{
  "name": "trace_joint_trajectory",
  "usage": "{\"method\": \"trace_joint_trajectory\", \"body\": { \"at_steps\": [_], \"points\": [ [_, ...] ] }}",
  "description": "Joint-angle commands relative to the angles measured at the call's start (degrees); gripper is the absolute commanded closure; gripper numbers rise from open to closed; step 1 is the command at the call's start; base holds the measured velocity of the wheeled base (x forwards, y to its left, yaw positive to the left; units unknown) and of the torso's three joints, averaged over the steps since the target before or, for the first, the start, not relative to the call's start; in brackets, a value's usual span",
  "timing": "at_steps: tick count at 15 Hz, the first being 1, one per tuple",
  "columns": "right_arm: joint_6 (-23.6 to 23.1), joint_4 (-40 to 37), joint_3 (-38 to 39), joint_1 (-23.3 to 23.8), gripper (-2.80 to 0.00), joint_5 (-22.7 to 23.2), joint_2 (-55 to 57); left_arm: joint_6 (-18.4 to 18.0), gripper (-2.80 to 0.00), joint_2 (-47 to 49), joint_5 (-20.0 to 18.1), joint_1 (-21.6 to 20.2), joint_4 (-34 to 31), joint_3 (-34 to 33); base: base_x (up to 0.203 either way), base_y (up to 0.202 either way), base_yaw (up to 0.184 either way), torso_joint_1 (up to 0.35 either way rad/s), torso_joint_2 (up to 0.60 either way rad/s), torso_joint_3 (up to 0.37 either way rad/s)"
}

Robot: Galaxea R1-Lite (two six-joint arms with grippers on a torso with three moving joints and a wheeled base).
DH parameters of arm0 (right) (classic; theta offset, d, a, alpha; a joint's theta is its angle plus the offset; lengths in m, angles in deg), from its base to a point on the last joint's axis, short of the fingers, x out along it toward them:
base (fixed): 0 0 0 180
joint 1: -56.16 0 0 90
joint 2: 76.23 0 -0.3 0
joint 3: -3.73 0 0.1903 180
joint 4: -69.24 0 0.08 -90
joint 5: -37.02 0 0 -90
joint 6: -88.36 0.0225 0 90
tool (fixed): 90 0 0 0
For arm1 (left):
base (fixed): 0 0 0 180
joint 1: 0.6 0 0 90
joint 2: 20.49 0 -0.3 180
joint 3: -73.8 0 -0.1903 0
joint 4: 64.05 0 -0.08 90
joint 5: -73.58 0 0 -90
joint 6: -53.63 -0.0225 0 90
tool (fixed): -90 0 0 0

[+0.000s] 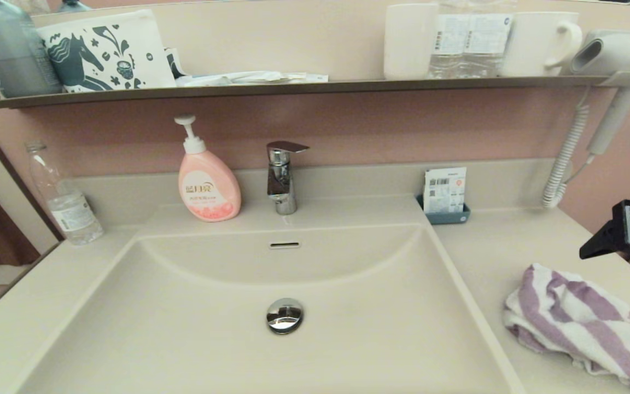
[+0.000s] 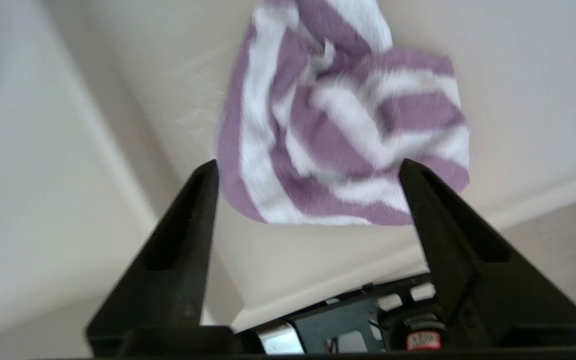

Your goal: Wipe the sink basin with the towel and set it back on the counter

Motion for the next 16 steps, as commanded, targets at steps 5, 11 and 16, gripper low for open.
{"method": "trace_joint_trajectory", "body": {
  "at_steps": [5,11,16],
  "points": [
    [0.4,-1.5,1.0,0.3,0.00,0.1,-3.0,0.1,0.00,0.0,0.0,0.0,0.0,0.0,0.000,0.000,0.000,0.000,0.00,0.000],
    [0.4,-1.7,3.5,0.2,0.00,0.1,-10.7,0.1,0.00,0.0,0.0,0.0,0.0,0.0,0.000,0.000,0.000,0.000,0.00,0.000],
    [0.2,-1.7,6.4,0.1,0.00,-1.8,-27.1,0.1,0.00,0.0,-0.7,0.0,0.0,0.0,0.000,0.000,0.000,0.000,0.00,0.000]
  ]
}}
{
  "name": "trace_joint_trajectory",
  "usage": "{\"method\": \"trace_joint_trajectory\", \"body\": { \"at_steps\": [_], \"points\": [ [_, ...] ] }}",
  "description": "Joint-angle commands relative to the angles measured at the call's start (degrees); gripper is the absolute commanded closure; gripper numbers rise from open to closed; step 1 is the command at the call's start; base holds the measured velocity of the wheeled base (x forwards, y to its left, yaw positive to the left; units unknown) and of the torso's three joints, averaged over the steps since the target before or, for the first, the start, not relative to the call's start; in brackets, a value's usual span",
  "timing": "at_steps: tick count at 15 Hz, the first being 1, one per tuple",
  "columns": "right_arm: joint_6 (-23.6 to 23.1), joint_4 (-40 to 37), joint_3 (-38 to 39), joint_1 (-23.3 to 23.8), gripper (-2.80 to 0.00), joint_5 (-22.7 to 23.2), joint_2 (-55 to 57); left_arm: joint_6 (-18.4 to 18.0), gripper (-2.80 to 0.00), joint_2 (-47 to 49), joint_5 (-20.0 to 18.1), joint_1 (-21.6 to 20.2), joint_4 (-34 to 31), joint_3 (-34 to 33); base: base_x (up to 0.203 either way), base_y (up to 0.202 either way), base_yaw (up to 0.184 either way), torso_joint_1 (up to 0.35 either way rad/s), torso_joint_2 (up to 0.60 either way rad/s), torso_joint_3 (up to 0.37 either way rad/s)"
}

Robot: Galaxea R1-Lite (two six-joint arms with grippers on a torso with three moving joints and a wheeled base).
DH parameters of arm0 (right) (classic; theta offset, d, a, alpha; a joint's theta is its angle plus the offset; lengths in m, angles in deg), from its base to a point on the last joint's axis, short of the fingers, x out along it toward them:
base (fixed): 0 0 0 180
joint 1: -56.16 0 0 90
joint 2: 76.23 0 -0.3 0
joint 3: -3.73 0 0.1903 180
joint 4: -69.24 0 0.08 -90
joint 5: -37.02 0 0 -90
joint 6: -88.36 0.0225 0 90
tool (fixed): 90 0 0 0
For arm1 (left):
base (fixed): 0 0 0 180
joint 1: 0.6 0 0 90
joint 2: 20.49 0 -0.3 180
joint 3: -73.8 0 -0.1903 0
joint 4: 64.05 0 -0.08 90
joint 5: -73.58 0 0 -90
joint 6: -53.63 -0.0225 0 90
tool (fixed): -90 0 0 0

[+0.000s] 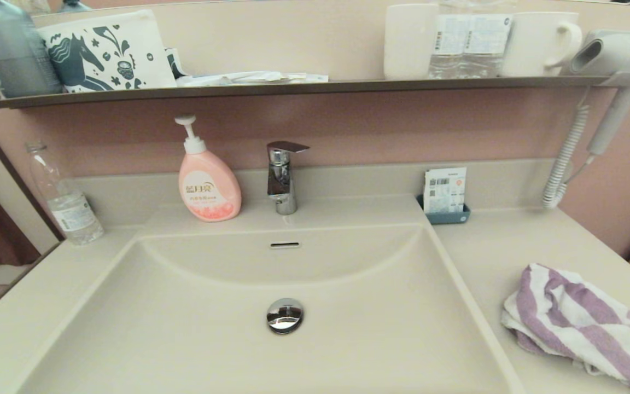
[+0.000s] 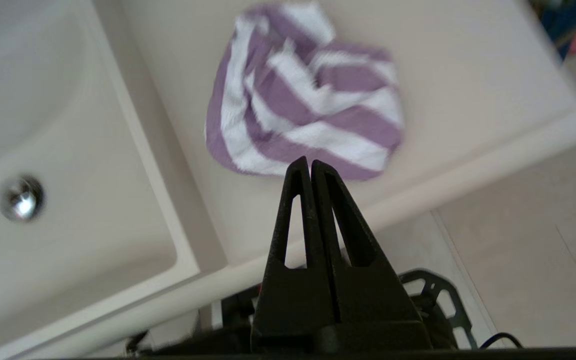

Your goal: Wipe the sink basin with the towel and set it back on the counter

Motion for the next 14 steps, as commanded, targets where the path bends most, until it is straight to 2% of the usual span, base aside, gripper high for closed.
{"method": "trace_joint_trajectory", "body": {
  "at_steps": [1,3,4,6,8,11,14],
  "points": [
    [0.2,-0.3,0.4,0.1,0.00,-1.3,-9.3,0.0,0.00,0.0,0.3,0.0,0.0,0.0,0.000,0.000,0.000,0.000,0.00,0.000],
    [0.2,0.0,1.4,1.6,0.00,-2.9,-17.5,0.0,0.00,0.0,0.3,0.0,0.0,0.0,0.000,0.000,0.000,0.000,0.00,0.000],
    [0.2,0.4,2.0,3.9,0.00,-3.1,-21.5,0.0,0.00,0.0,0.3,0.0,0.0,0.0,0.000,0.000,0.000,0.000,0.00,0.000],
    [-0.4,1.7,3.7,7.7,0.00,-2.8,-30.1,0.0,0.00,0.0,0.2,0.0,0.0,0.0,0.000,0.000,0.000,0.000,0.00,0.000],
    [-2.4,3.2,7.0,9.1,0.00,-2.1,-38.1,0.0,0.00,0.0,0.3,0.0,0.0,0.0,0.000,0.000,0.000,0.000,0.00,0.000],
    [-5.8,10.3,18.0,11.3,0.00,-1.6,-46.8,0.0,0.00,0.0,0.3,0.0,0.0,0.0,0.000,0.000,0.000,0.000,0.00,0.000],
    [-11.0,25.1,33.5,13.3,0.00,1.0,-51.6,0.0,0.00,0.0,0.3,0.0,0.0,0.0,0.000,0.000,0.000,0.000,0.00,0.000]
  ]
}}
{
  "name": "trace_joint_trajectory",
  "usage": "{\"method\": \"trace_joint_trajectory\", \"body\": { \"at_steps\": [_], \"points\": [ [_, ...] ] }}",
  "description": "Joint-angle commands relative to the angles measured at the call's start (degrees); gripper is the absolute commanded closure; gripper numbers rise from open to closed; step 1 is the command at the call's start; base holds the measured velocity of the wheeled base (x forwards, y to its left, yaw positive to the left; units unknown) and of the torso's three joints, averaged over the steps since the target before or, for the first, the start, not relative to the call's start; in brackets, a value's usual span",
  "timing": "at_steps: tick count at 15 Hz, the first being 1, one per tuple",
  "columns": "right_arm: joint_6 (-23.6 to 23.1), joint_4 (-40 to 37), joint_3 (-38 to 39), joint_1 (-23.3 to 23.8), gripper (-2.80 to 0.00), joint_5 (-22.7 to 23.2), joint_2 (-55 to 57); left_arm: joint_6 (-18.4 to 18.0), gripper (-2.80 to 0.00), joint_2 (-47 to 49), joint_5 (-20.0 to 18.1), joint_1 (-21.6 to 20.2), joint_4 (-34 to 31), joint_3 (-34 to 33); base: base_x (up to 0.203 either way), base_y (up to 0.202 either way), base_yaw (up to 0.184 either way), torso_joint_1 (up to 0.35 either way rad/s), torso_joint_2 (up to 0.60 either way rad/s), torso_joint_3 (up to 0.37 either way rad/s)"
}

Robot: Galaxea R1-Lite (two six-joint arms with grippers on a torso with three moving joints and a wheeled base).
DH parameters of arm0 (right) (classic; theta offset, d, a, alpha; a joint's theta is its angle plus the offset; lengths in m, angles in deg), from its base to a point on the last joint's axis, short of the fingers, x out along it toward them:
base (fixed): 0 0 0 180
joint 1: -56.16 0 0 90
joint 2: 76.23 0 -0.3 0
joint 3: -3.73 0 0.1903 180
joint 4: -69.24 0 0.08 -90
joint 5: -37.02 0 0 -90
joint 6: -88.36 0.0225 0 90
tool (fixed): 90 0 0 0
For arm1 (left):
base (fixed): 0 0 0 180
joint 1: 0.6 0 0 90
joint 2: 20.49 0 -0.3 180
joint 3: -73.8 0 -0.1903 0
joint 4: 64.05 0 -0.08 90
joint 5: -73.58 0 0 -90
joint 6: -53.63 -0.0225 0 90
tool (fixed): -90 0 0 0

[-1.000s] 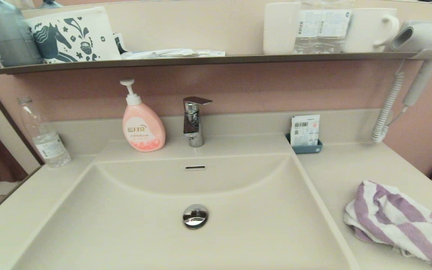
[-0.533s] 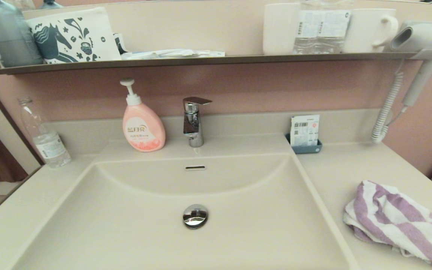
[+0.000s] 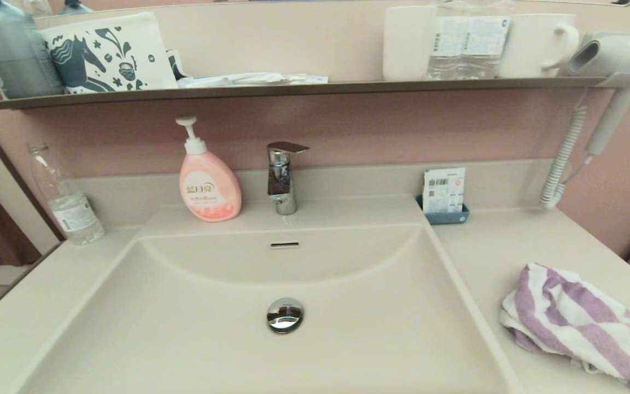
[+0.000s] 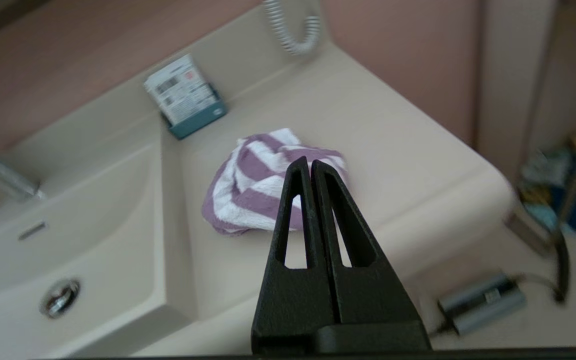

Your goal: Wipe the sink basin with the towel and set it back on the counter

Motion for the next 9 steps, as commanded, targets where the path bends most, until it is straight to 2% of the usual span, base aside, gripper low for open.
{"method": "trace_joint_trajectory", "body": {
  "at_steps": [1,5,6,9],
  "points": [
    [-2.1,9.0,9.3,0.8,0.00,1.9,-4.6,0.0,0.00,0.0,0.0,0.0,0.0,0.0,0.000,0.000,0.000,0.000,0.00,0.000],
    [-9.1,27.2,31.1,1.7,0.00,8.1,-8.7,0.0,0.00,0.0,0.0,0.0,0.0,0.0,0.000,0.000,0.000,0.000,0.00,0.000],
    [-10.6,29.8,35.1,1.8,0.00,9.8,-10.1,0.0,0.00,0.0,0.0,0.0,0.0,0.0,0.000,0.000,0.000,0.000,0.00,0.000],
    [-19.9,33.6,44.2,2.0,0.00,12.1,-15.4,0.0,0.00,0.0,0.0,0.0,0.0,0.0,0.000,0.000,0.000,0.000,0.00,0.000]
  ]
}}
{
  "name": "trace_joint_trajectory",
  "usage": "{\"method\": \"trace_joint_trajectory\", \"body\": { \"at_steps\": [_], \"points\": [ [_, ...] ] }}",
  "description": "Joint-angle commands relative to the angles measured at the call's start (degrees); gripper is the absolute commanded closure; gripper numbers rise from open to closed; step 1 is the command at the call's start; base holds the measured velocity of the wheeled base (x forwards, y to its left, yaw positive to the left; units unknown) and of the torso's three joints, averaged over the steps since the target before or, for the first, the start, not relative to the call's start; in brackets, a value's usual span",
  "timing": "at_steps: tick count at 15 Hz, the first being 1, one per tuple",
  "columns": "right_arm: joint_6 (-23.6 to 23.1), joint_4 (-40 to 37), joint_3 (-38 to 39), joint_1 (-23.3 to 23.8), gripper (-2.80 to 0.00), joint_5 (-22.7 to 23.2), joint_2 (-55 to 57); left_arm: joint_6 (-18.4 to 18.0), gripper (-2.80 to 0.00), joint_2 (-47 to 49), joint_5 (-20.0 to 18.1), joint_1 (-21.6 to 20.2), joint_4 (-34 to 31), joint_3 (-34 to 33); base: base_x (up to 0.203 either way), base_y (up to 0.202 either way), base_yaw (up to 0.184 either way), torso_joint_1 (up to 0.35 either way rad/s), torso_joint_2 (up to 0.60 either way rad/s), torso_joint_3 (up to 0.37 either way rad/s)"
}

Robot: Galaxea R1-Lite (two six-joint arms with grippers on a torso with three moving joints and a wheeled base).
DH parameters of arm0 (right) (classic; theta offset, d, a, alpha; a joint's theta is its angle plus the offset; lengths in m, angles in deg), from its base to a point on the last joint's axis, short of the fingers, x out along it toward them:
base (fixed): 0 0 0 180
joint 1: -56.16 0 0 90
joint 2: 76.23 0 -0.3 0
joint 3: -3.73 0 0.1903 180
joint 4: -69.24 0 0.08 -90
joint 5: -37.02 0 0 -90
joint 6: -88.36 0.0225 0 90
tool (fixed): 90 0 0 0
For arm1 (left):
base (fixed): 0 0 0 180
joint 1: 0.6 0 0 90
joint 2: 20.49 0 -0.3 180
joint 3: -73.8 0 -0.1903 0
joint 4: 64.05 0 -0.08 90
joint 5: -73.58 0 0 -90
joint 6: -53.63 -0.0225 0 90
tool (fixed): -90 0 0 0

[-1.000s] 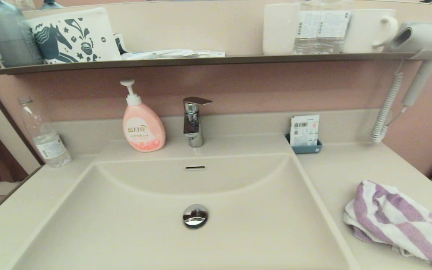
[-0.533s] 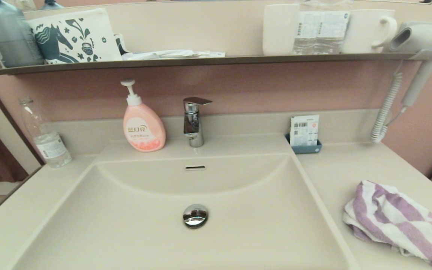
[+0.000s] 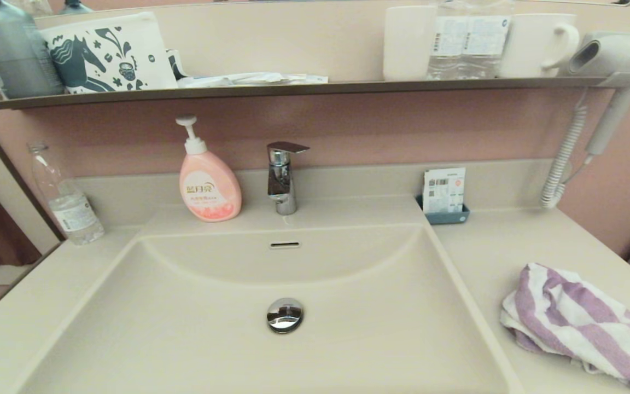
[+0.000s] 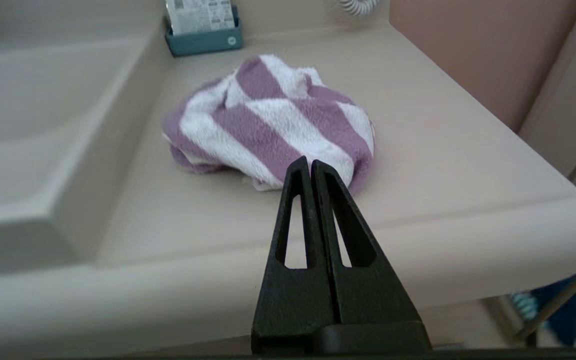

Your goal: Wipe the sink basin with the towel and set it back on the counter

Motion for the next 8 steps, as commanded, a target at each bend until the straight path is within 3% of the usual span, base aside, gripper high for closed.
{"method": "trace_joint_trajectory", "body": {
  "at_steps": [1,8],
  "points": [
    [-1.7,2.2,3.9,0.0,0.00,0.2,-2.4,0.1,0.00,0.0,0.0,0.0,0.0,0.0,0.000,0.000,0.000,0.000,0.00,0.000],
    [-6.0,5.5,9.8,0.0,0.00,1.0,-2.4,0.1,0.00,0.0,0.0,0.0,0.0,0.0,0.000,0.000,0.000,0.000,0.00,0.000]
  ]
}}
